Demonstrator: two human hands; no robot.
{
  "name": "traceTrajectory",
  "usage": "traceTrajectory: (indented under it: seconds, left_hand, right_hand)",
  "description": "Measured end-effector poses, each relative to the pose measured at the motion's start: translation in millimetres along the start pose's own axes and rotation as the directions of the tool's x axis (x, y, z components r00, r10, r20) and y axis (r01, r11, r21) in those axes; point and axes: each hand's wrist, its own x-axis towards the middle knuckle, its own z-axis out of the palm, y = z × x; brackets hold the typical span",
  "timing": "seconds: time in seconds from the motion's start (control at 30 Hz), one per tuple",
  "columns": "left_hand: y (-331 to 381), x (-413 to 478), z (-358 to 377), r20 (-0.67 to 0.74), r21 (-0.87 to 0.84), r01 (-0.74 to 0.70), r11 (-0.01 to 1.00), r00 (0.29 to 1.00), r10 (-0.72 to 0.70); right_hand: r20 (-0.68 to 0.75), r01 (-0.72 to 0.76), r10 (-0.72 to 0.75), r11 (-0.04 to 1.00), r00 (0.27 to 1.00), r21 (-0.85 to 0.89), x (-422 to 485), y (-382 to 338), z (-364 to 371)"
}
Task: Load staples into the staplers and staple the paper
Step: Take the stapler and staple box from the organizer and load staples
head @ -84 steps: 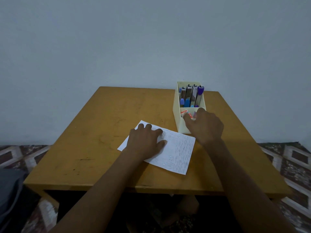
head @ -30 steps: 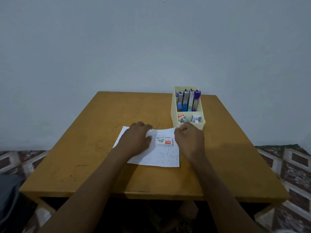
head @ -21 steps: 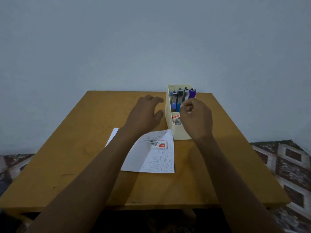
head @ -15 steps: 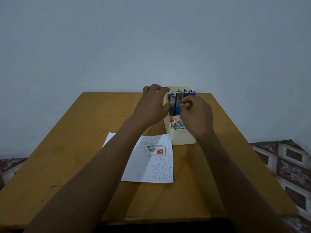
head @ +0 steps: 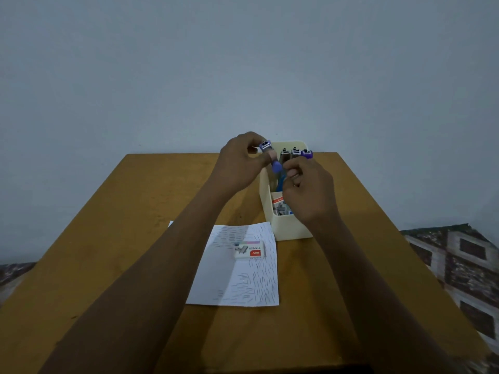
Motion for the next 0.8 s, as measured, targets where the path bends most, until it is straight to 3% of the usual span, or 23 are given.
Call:
traceTrajectory:
  seconds: [0.1,0.23,0.4,0.57,0.67,0.8]
  left_hand:
    - [6.7,-12.1,-17.0,-0.040,-0.236,0.053,0.970,0.997,-0.065]
    - [7.7,-35.1,-35.0,-0.033,-0.503,0.143,0.852,0.982,-0.184]
    - [-3.2,-73.3,-48.5,0.029,-0.682,0.258,0.685,0.944,-0.328]
    - [-22.9,-114.0,-54.4,0.160,-0.648,0.389,0.655,0.910,-0.383]
    - [-34.0,-131.2,-60.7,0.184,-0.530,0.415,0.739,0.908,-0.377]
    - [-45.8,-150.1,-64.8,0.153,-0.308,0.334,0.891,0.942,-0.300]
  right_hand:
    - [-0.020,0.066,-0.064,0.995,0.998,0.071,-7.4,-5.6,1.0]
    - [0.033,0.084,-0.090,0.983,0.995,0.161,-18.8,-18.2,6.5]
    - [0.099,-0.024,-0.013,0.933,0.995,0.358,-38.9,-30.1,14.5]
    - [0.272,-0.116,-0.039,0.839,0.962,0.532,-59.2,-36.5,27.6]
    - [0.317,-0.159,-0.037,0.807,0.948,0.569,-71.1,-35.2,41.6]
    - [0.374,-0.231,-0.012,0.768,0.927,0.598,-85.9,-32.9,53.6]
